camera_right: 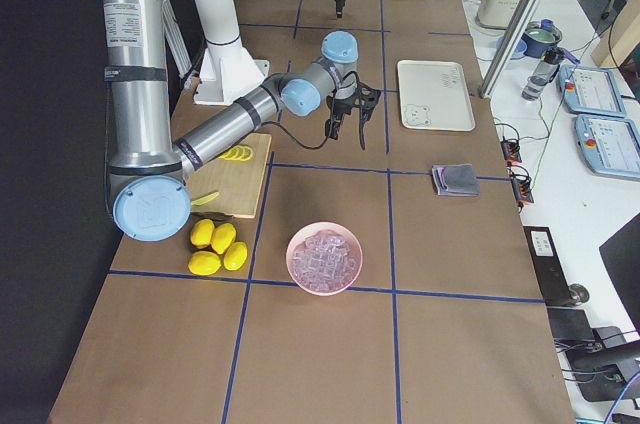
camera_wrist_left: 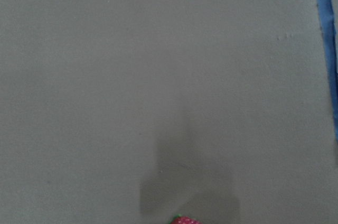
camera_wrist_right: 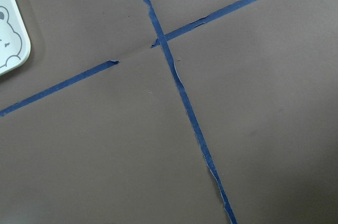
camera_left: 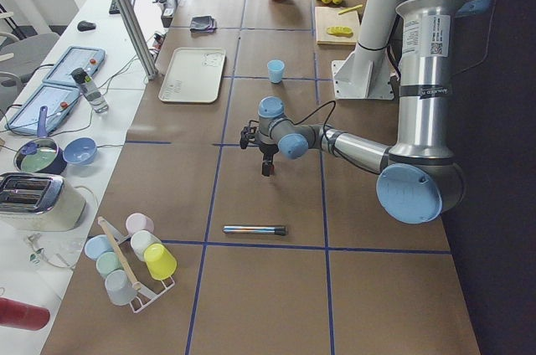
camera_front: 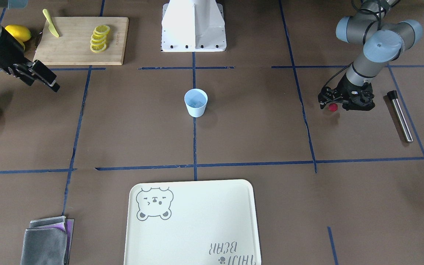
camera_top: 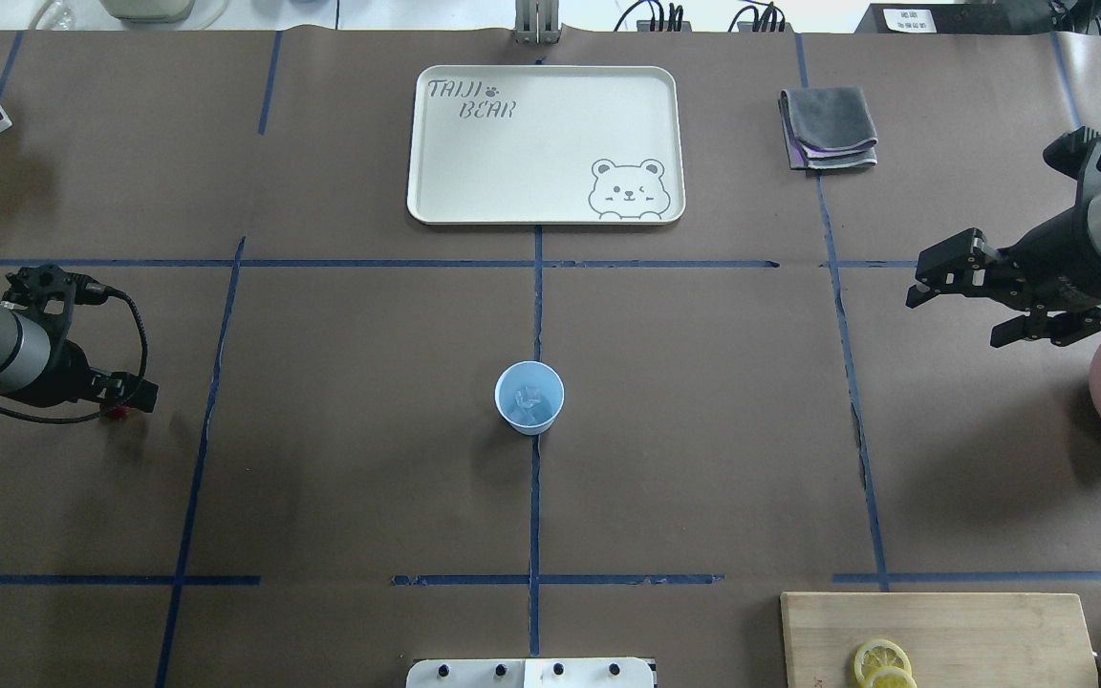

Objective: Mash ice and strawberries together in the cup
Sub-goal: 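Withdraw the right gripper toward the bowl while the left gripper reaches the strawberry, then close the left gripper on the red strawberry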

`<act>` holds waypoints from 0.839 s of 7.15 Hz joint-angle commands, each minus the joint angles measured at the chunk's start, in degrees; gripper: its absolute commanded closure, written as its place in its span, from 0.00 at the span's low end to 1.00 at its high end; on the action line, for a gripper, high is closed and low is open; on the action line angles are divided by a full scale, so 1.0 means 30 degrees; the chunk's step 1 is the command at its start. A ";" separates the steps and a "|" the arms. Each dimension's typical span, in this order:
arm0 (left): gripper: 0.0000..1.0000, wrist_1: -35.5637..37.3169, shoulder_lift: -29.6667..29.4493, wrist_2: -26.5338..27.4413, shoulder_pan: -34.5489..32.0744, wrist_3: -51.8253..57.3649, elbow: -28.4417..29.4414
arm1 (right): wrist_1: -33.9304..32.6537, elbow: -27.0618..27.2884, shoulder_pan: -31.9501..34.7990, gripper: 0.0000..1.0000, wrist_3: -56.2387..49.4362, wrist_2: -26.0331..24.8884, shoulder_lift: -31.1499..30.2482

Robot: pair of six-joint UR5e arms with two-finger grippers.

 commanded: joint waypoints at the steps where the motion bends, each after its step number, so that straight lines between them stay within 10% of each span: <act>1: 0.04 -0.0026 -0.0017 0.0000 0.0030 0.0011 0.0146 | 0.0001 -0.0013 0.0010 0.00 0.0000 -0.0052 0.0020; 3: 0.07 -0.0026 -0.0104 0.0029 0.0118 0.0011 0.0294 | 0.0001 -0.0013 -0.0019 0.00 0.0000 -0.0111 0.0049; 6: 0.83 -0.0026 -0.0105 0.0029 0.0118 -0.0048 0.0265 | 0.0001 -0.0013 -0.0019 0.00 0.0000 -0.0170 0.0108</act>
